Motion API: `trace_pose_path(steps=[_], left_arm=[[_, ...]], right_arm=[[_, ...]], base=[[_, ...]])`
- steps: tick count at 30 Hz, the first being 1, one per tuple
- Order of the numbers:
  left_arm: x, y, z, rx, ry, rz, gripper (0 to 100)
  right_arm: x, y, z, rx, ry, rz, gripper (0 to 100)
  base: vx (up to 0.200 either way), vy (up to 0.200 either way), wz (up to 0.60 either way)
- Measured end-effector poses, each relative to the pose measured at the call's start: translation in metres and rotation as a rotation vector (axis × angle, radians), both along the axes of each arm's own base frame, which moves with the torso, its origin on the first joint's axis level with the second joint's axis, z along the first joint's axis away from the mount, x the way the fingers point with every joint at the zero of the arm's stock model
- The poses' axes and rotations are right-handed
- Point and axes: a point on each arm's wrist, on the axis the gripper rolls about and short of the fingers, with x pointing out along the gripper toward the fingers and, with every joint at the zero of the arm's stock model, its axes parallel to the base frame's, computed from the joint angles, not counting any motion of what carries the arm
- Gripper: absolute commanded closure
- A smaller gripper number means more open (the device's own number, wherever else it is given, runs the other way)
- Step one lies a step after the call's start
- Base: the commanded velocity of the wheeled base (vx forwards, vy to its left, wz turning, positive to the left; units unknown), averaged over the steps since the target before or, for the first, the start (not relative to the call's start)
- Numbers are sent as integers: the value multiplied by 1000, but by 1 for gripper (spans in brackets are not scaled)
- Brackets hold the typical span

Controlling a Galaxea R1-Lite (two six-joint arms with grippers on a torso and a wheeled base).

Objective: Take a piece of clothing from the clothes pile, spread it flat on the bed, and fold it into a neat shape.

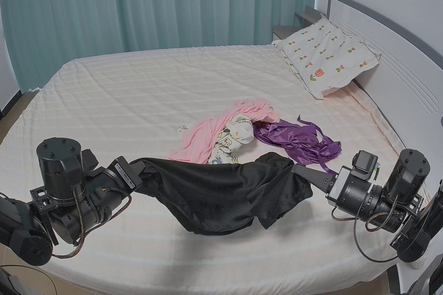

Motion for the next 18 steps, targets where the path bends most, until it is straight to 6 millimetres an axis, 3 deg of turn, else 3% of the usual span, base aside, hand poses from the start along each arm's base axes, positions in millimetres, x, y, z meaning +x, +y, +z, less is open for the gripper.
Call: trace_pose_path(steps=[18], left_arm=[[-7,3,9,-2,-4,-7,100]], right_arm=[[-4,5,5,9,-22,24,100]], base=[[0,200,0]])
